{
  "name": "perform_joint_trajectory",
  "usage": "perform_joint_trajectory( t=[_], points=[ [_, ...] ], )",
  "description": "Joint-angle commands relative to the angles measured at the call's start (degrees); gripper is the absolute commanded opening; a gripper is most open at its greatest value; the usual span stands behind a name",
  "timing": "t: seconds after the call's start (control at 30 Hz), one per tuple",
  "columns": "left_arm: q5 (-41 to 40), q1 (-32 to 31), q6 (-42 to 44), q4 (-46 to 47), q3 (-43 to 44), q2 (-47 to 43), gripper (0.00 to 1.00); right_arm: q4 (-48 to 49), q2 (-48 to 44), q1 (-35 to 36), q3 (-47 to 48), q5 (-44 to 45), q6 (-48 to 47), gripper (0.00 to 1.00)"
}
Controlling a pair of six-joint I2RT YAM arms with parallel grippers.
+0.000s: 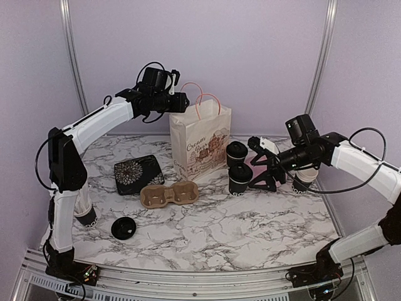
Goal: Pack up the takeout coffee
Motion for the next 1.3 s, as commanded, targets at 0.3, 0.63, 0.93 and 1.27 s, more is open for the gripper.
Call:
perform_joint_trajectory(
  t=[0.3,0.63,0.93,1.27],
  points=[
    [8.8,2.8,-5.5,12.0,1.6,1.7,0.00,1.7,-3.6,-0.5,-1.8,-0.3,0.4,0.97],
    [17.6,2.1,-8.3,17.5,-6.0,-13.5,0.00,1.0,-3.4,-0.5,-0.3,1.2,0.0,0.96],
    [25.7,-3.2,-4.9,8.9,-15.1,-27.1,0.00,-4.2,-7.0,-8.8,6.1,-1.8,-2.0,0.98],
    [35.4,-18.8,4.0,-5.8,-18.2,-32.5,0.00,-3.3,-3.2,-29.0,10.6,-8.8,3.2,0.99]
  ],
)
